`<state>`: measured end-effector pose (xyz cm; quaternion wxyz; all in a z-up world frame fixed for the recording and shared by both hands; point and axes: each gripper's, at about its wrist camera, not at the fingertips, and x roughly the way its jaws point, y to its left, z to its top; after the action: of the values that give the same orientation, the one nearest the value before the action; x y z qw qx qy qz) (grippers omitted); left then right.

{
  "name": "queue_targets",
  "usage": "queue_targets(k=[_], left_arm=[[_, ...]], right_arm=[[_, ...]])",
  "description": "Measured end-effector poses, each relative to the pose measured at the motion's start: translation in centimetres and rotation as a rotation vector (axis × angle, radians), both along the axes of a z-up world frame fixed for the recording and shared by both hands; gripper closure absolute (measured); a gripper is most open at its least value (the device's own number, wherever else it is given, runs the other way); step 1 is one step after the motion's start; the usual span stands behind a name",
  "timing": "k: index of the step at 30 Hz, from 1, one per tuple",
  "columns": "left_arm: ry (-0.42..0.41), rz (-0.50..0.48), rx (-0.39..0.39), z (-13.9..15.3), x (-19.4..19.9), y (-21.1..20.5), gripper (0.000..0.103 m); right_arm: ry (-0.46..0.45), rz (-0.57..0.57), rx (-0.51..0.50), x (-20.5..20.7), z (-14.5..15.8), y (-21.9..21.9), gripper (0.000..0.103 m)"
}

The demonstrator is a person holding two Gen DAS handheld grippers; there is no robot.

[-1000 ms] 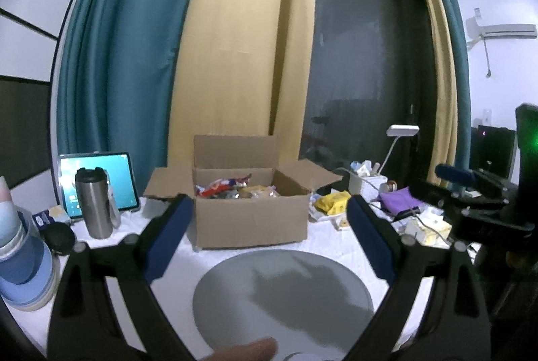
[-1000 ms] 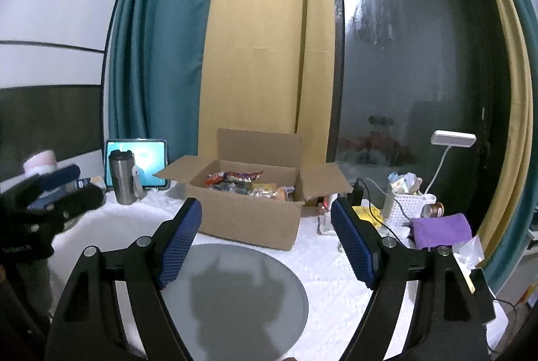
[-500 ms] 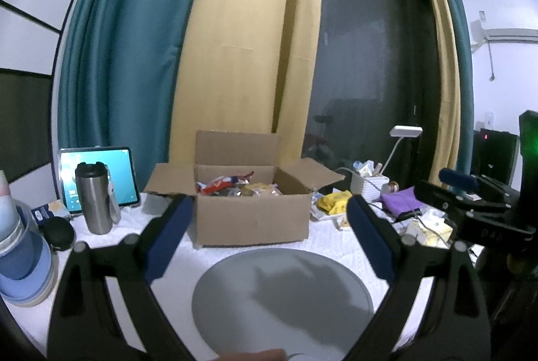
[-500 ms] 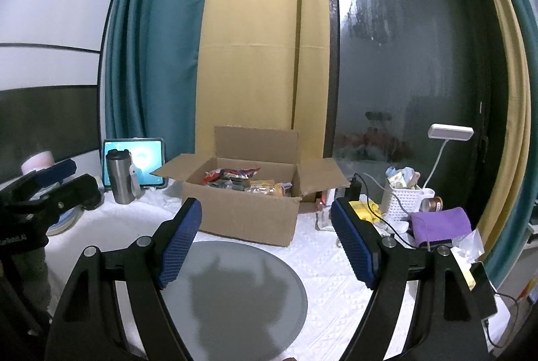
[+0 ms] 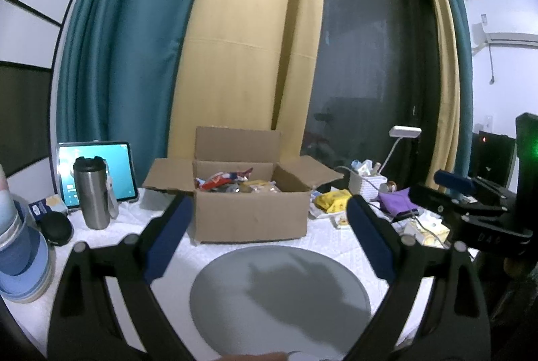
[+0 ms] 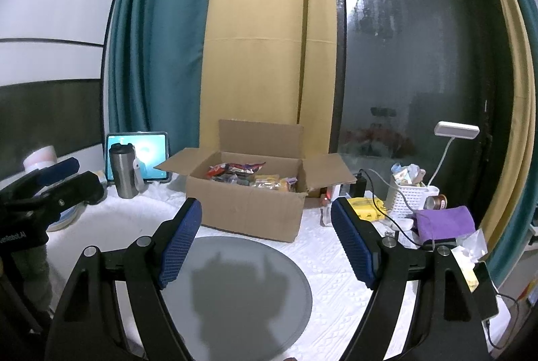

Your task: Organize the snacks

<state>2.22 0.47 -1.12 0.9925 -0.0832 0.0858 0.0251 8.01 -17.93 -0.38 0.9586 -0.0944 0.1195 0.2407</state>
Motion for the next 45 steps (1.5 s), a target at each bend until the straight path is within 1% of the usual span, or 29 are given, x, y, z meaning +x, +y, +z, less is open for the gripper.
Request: queue_targets(k=[45], left_arm=[[0.007,-0.003,-0.005,0.07,0.04,-0.53,0.009]], right_arm=[[0.009,-0.02,0.011,0.27,-0.15,0.31,0.021]])
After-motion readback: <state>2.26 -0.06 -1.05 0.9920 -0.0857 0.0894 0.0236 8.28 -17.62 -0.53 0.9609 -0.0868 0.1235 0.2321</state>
